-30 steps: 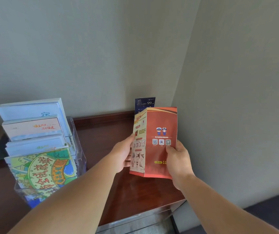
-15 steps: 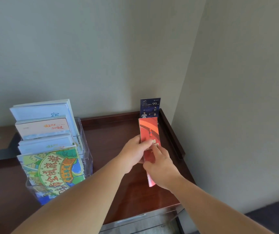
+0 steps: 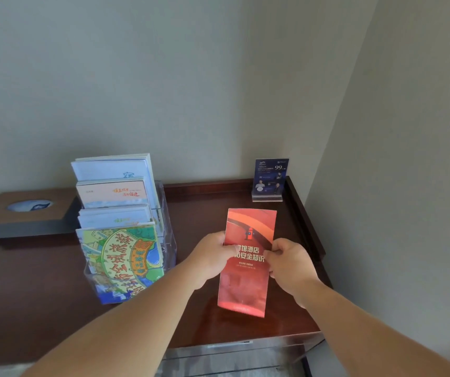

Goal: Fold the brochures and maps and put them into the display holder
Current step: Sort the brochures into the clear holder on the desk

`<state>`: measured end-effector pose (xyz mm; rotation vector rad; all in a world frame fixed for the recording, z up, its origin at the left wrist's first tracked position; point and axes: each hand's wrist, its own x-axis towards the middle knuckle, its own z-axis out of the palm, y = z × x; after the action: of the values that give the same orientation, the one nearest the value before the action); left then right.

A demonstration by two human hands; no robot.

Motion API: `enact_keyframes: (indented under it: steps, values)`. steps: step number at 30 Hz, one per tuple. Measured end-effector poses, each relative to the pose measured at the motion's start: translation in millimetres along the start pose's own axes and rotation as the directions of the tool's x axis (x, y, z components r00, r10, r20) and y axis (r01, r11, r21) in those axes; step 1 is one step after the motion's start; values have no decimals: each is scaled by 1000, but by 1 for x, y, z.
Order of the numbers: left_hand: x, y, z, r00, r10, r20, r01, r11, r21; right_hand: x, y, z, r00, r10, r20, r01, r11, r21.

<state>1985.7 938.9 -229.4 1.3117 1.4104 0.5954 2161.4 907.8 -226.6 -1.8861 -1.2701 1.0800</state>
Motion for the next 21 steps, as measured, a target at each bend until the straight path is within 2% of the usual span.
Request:
enact_keyframes:
  steps: [9, 14, 16, 18, 20, 21]
  values:
    - [21, -54, 29, 964, -33, -264, 102, 962, 255, 21, 42, 37, 998, 38, 55, -28, 983, -182]
    - [48, -74, 36, 942, -11, -335, 158, 897, 413, 42, 60, 49, 996, 4, 91, 20, 967, -255]
    - [54, -79, 39, 925, 14, -379, 215, 803, 555, 48, 64, 48, 992, -81, 101, 115, 911, -396]
    - [57, -82, 44, 897, 132, -422, 237, 663, 710, 56, 65, 45, 971, -166, 170, 234, 799, -554]
    - [64, -81, 51, 890, 289, -353, 114, 608, 785, 68, 62, 42, 945, -161, 286, 314, 699, -642]
    - [70, -79, 55, 902, 321, -287, 37, 606, 795, 75, 60, 41, 931, -139, 337, 341, 663, -666]
